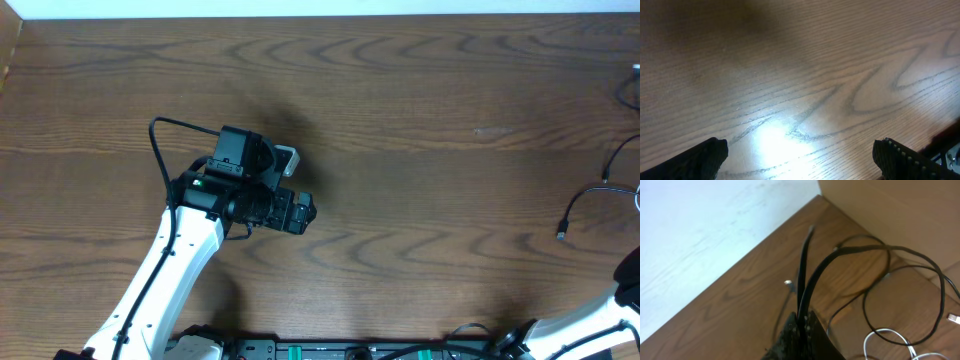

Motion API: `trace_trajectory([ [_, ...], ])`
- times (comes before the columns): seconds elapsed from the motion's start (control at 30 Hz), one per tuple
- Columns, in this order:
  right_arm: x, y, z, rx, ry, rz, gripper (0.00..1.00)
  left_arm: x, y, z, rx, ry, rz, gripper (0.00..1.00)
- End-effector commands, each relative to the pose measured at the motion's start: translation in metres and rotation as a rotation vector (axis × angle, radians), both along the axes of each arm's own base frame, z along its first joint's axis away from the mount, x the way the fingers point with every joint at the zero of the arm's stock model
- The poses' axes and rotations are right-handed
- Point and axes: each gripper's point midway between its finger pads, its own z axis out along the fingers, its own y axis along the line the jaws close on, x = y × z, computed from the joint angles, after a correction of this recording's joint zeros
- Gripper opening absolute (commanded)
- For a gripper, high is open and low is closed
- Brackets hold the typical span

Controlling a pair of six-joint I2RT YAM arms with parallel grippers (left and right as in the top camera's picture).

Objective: Untangle cables
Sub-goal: 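Pull the black cable off the right table edge with the right gripper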

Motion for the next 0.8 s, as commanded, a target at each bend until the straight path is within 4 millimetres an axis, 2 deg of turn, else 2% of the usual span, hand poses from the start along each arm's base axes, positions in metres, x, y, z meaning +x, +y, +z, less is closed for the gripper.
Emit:
trace_trajectory([
  [0.0,-0.007,-0.034,-0.042,0.08,0.057,-0.106,0.01,0.002,0.002,0.002,0.006,0.003,0.014,0.99],
  [0.13,-0.023,-0.062,-0.115,0.214,0.184,-0.165,0.01,0.002,0.002,0.002,0.004,0.006,0.021,0.99],
  [0.23,-0.04,-0.072,-0.167,0.32,0.279,-0.2,0.01,0.002,0.002,0.002,0.004,0.006,0.02,0.99],
  [0.27,-0.047,-0.073,-0.185,0.366,0.311,-0.209,0.17,0.002,0.002,0.002,0.005,0.006,0.021,0.99],
  [0.3,-0.051,-0.074,-0.2,0.408,0.328,-0.211,0.55,0.002,0.002,0.002,0.005,0.006,0.021,0.99],
  [0.33,-0.053,-0.073,-0.207,0.434,0.333,-0.21,0.82,0.002,0.002,0.002,0.005,0.006,0.021,0.99],
  [0.37,-0.056,-0.072,-0.218,0.477,0.337,-0.206,0.99,0.002,0.002,0.002,0.005,0.006,0.02,0.99],
  [0.4,-0.058,-0.07,-0.224,0.512,0.337,-0.201,0.99,0.002,0.002,0.002,0.005,0.006,0.02,0.99],
  [0.47,-0.058,-0.069,-0.225,0.531,0.329,-0.197,0.99,0.002,0.002,0.002,0.005,0.006,0.02,0.99],
  [0.57,-0.051,-0.063,-0.208,0.552,0.266,-0.166,0.99,0.002,0.002,0.002,0.005,0.005,0.02,0.99],
  [0.67,-0.043,-0.056,-0.177,0.587,0.177,-0.181,0.99,0.002,0.002,0.002,0.005,0.005,0.02,0.99],
  [0.73,-0.036,-0.051,-0.141,0.559,0.092,-0.143,0.99,0.002,0.002,0.002,0.005,0.005,0.02,0.99],
  [0.77,-0.035,-0.05,-0.135,0.55,0.076,-0.134,0.99,0.002,0.002,0.002,0.005,0.006,0.02,0.99],
])
